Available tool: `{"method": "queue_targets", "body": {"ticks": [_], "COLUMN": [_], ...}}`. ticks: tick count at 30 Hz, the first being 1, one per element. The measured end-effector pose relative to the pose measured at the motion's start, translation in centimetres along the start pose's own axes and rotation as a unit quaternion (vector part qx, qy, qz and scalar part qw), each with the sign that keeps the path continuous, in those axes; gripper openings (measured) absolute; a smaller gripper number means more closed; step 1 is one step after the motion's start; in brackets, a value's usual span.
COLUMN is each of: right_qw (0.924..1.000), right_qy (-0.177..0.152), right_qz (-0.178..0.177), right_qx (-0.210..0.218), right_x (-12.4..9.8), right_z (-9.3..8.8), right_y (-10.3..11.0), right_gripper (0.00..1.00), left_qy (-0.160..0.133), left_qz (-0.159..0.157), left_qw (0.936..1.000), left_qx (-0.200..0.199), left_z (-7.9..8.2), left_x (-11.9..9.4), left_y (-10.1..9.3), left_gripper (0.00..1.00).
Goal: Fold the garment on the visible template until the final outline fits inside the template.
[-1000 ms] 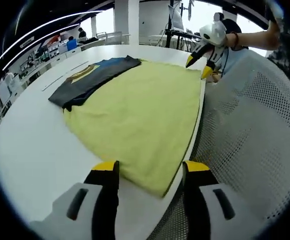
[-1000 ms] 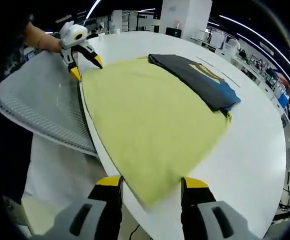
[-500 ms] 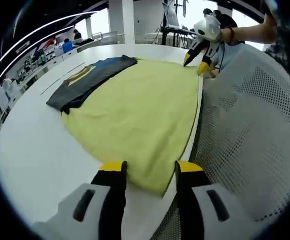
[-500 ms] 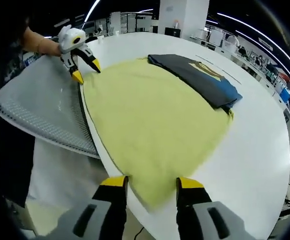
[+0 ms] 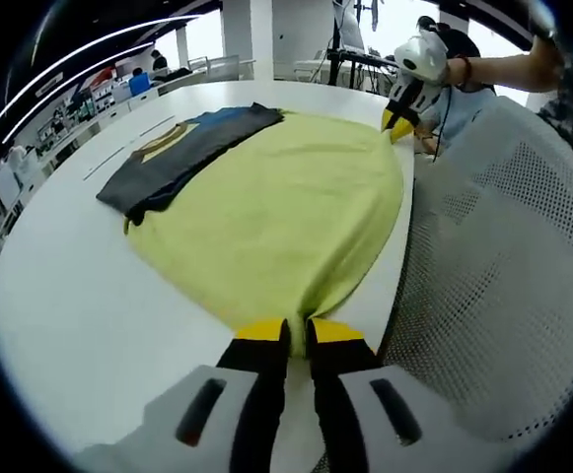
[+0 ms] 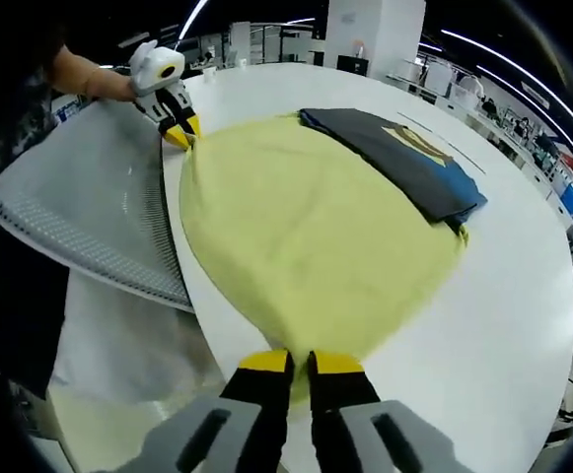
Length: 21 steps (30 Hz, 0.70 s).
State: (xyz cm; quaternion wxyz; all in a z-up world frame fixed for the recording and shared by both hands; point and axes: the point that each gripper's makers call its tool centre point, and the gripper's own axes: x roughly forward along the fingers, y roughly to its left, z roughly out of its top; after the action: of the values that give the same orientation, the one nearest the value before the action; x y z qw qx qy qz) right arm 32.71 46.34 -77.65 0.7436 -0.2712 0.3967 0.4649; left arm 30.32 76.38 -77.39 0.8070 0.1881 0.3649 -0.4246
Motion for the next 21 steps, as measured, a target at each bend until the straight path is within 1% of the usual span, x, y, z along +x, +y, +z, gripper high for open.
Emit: {"method": "queue_targets", "body": {"ticks": [2, 5, 8, 13, 21], "right_qw": [1.0000, 0.9999, 0.9997, 0.9986, 0.9967], "right_qy": [0.001, 0.004, 0.002, -0.002, 0.007], "right_qz": [0.003, 0.010, 0.025, 0.047, 0.078], "right_qx": [0.000, -0.001, 0.007, 0.023, 0.022], "right_x": [0.0, -0.2, -0.7, -1.2, -2.2], "right_z": [0.0, -0.1, -0.2, -0.5, -0.6], "right_y": [0.1, 0.4, 1.1, 2.5, 4.6], "right_gripper": [0.00, 0.00, 0.00, 0.00, 0.00], "left_qy": [0.002, 0.003, 0.008, 0.021, 0.035], "left_qz": [0.002, -0.003, -0.015, -0.038, -0.062], "left_qw": [0.9999, 0.9999, 0.9998, 0.9990, 0.9974], "left_qx": [-0.012, -0.017, -0.012, -0.003, -0.009], "left_z": [0.0, 0.0, -0.4, -1.3, -1.8], "left_x": [0.0, -0.5, -1.1, -1.9, -3.2], "left_y": [0.2, 0.1, -0.4, -2.0, -3.6], "left_gripper": [0.02, 0.01, 0.01, 0.01, 0.01]}}
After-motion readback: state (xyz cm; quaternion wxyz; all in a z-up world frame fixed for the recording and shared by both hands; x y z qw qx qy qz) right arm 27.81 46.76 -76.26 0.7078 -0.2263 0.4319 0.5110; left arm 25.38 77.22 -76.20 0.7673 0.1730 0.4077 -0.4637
